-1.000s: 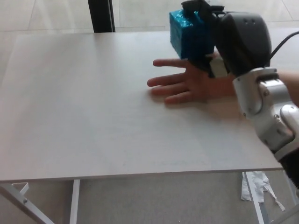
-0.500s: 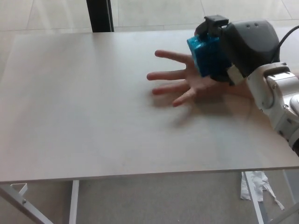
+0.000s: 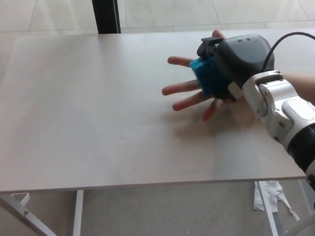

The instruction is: The robot uses its right hand to pick up a cube kept in the middle of the desk infront of it and hands it to a person

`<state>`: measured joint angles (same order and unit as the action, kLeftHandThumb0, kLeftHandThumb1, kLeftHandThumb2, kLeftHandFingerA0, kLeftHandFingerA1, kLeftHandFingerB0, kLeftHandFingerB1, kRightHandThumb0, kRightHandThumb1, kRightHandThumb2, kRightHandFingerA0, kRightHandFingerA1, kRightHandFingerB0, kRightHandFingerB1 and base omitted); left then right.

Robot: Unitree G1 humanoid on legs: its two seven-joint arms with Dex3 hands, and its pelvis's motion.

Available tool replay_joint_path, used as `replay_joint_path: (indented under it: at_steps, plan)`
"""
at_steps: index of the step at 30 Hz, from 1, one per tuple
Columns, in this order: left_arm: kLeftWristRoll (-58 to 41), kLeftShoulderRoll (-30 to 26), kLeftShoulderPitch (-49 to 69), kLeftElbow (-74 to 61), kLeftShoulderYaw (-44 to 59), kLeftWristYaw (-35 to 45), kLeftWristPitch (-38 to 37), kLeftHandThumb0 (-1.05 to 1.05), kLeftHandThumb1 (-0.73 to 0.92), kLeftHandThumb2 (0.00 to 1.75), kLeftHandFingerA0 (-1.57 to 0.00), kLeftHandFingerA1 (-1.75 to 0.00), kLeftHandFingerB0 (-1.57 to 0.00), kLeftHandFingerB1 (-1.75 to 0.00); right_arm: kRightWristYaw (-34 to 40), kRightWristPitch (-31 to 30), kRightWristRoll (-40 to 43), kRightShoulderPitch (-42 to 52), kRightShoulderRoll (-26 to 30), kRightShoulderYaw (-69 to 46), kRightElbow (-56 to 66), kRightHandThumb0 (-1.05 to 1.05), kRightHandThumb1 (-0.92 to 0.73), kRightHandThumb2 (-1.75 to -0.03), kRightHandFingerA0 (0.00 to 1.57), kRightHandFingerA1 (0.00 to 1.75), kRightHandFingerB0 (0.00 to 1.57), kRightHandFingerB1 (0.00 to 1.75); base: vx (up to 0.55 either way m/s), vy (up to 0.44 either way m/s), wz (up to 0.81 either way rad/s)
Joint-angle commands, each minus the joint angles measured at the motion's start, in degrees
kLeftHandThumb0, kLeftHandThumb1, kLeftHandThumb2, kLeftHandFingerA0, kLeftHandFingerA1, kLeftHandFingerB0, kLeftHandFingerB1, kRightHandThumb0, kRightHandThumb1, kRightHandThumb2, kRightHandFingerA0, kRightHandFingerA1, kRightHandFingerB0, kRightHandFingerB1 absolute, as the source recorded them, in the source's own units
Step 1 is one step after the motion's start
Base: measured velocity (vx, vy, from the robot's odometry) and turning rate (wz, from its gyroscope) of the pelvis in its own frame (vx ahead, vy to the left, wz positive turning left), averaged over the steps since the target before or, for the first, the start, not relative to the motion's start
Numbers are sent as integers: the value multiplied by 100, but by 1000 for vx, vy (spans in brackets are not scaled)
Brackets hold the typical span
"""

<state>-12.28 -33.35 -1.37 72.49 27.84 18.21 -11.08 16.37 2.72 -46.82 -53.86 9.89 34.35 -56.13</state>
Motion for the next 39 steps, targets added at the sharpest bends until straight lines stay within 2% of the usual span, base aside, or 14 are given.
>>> replay_joint_path:
  at_steps: [1, 3, 4, 5, 6, 7, 8, 22, 26, 32, 35, 36, 38, 39]
  plan:
    - [-30, -9, 44, -36, -17, 38, -148, -80, 70, 62, -73, -59, -54, -45, -297, -551, -418, -274, 86, 325, -86, -33, -65, -63, 68, 144, 69, 51, 0, 0, 0]
    - [-57, -26, 37, -47, 4, 15, -86, -77, 70, 61, -74, -59, -56, -45, -409, -693, -577, -328, 123, 511, -54, -41, -62, -61, 65, 128, 54, 43, 0, 0, 0]
    - [-16, -36, 42, -30, -30, 8, -110, -78, 71, 62, -73, -56, -52, -43, -1243, -1059, -572, -421, 139, 564, 169, -51, -51, -56, 23, 53, 26, 34, 0, 0, 0]
    - [-16, -36, 42, -31, -31, 8, -110, -78, 71, 62, -73, -56, -52, -43, -1261, -1079, -569, -416, 145, 575, 193, -51, -51, -56, 23, 53, 26, 34, 0, 0, 0]
    - [2, -44, 34, 0, -42, 6, -119, -79, 70, 61, -73, -54, -52, -43, -1653, -1171, -584, -498, 153, 632, 222, -34, -30, -89, 5, 54, 0, 49, 0, 0, 0]
    - [-16, -48, 47, 16, -24, 38, -134, -80, 69, 61, -74, -57, -53, -44, -2208, -1297, -629, -608, 197, 709, 376, -67, -43, -55, 0, 32, 12, 33, 0, 0, 0]
    - [-16, -52, 62, 16, -25, 53, -141, -80, 70, 61, -73, -57, -54, -44, -2860, -1370, -625, -763, 259, 766, 496, -72, -43, -84, 0, 21, 7, 31, 0, 0, 0]
    - [-41, -36, 101, 29, -2, -60, -78, -81, 67, 61, -72, -55, -56, -44, -4550, -1497, 394, -615, 1067, -200, 2777, -95, -58, -97, 0, 11, 0, 0, 0, 0, 0]
    - [-58, -35, 89, 58, 12, -15, -57, -80, 68, 61, -69, -53, -54, -44, -4731, -1599, 1109, 34, 1727, -1179, 4471, -100, -45, -87, 0, 0, 0, 7, 0, 0, 0]
    - [-82, -64, 211, -1, 38, 1, -93, -80, 69, 61, -73, -58, -54, -44, -4879, -1179, 3332, 1576, 2389, -3488, 6176, -78, -45, -84, 0, 14, 4, 30, 0, 0, 0]
    - [-35, -78, 231, 17, 5, -39, -135, -81, 68, 61, -70, -54, -54, -44, -4924, -459, 4082, 2580, 2762, -4787, 6652, -69, -43, -76, 6, 38, 8, 38, 0, 0, 0]
    - [-50, -105, 227, 17, 19, -22, -105, -82, 68, 61, -72, -54, -54, -43, -5000, -551, 4236, 2847, 2739, -5215, 6924, -63, -51, -55, 12, 38, 18, 31, 0, 0, 0]
    - [-58, -114, 224, 14, 32, -31, -131, -80, 68, 61, -69, -54, -54, -44, -5120, -724, 4402, 3478, 2678, -6216, 7437, -67, -41, -78, 28, 53, 17, 42, 0, 0, 0]
    - [-45, -138, 223, 24, 23, -31, -121, -81, 68, 61, -69, -53, -54, -43, -5152, -814, 4565, 3714, 2586, -6632, 7594, -57, -48, -55, 49, 48, 29, 31, 0, 0, 0]
